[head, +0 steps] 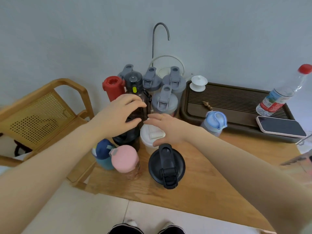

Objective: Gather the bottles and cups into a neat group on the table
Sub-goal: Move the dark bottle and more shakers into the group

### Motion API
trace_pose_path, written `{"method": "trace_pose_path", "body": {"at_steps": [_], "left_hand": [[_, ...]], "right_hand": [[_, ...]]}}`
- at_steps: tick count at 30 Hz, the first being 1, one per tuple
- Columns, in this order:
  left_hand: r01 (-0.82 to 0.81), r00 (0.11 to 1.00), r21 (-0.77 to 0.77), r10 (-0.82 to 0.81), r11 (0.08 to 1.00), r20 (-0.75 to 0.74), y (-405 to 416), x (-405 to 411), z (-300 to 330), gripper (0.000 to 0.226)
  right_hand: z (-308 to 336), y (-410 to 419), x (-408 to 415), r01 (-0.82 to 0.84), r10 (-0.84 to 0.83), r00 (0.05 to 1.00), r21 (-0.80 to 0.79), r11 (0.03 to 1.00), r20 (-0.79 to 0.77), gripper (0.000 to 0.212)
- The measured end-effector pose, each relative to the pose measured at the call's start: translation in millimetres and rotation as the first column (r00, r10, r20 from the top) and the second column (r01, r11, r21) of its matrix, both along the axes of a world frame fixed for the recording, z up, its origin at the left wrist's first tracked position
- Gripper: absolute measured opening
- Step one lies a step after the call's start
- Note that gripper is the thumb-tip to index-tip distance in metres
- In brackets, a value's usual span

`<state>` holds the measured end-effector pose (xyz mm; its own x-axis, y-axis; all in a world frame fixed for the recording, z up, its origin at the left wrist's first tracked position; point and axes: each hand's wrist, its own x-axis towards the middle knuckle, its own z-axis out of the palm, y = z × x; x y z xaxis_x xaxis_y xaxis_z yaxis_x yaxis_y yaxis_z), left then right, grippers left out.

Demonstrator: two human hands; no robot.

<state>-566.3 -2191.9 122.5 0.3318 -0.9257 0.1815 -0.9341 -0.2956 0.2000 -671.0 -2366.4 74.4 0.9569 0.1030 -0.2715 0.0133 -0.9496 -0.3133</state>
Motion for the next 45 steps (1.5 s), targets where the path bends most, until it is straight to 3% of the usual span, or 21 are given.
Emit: {"method": "trace_pose_path", "body": {"at_steps": [5,7,10,15,18,21,24,27,30,32,34,40,45], "left_hand": [[0.024,0.996,0.020,-0.022,1.000,-0.088,19.5,0.8,-4.9,0.044],[0.098,0.983,0.006,-0.096,0.995,-0.158,22.0,-3.0,-7.0,0.043],[0.211,0.914,0.023,-0.189,0.977,-0.360,22.2,-14.6,-7.9,0.042],[0.455,0.812,0.074,-0.380,0.887,-0.443,8.9,-39.1,-17.5,0.056],[0.539,0.814,0.157,-0.464,0.827,-0.349,1.8,-59.1,-26.1,0.078],[0.511,0.859,0.287,-0.471,0.810,-0.199,-1.9,-75.2,-35.9,0.094],[0.442,0.892,0.361,-0.446,0.821,-0.078,-4.2,-85.4,-45.5,0.093],[0.413,0.903,0.337,-0.428,0.846,-0.033,-10.9,-88.2,-49.1,0.085],[0.407,0.894,0.351,-0.446,0.843,0.033,-22.2,-85.4,-48.9,0.084],[0.386,0.895,0.360,-0.439,0.849,0.075,-31.2,-81.8,-48.3,0.083],[0.352,0.901,0.366,-0.418,0.861,0.118,-42.1,-78.6,-46.4,0.081],[0.264,0.914,0.384,-0.357,0.885,0.194,-82.0,-75.3,-43.0,0.075],[0.188,0.941,0.342,-0.269,0.921,0.207,-114.0,-72.6,-42.0,0.075]], "right_hand": [[-4.0,9.1,8.1,0.069,-0.066,0.997,-0.074,0.995,0.038,0.056],[-2.6,9.1,6.4,0.133,-0.132,0.991,-0.025,0.991,0.036,0.050],[-0.2,4.5,-11.8,0.312,-0.315,0.948,0.071,0.947,0.034,0.045],[2.4,-2.1,-69.7,0.539,-0.539,0.842,-0.002,0.842,0.015,0.043],[5.2,-4.4,-99.2,0.619,-0.620,0.783,-0.027,0.785,-0.053,0.038],[9.1,-1.8,-120.3,0.671,-0.675,0.732,-0.075,0.738,-0.094,0.036],[8.8,2.2,-129.5,0.728,-0.733,0.678,-0.081,0.681,-0.064,0.037],[10.9,4.5,-126.5,0.680,-0.700,0.713,-0.202,0.705,-0.043,0.044],[18.4,0.8,-119.9,0.688,-0.684,0.715,-0.319,0.651,0.146,0.051],[22.9,-11.4,-114.5,0.789,-0.704,0.613,-0.234,0.568,0.358,0.044],[23.5,-30.5,-105.3,0.823,-0.714,0.555,-0.156,0.546,0.428,0.040],[3.9,-84.4,-74.3,0.742,-0.739,0.669,-0.118,0.660,0.076,0.068],[-4.5,-110.9,-69.2,0.662,-0.670,0.742,-0.168,0.730,0.014,0.065]]}}
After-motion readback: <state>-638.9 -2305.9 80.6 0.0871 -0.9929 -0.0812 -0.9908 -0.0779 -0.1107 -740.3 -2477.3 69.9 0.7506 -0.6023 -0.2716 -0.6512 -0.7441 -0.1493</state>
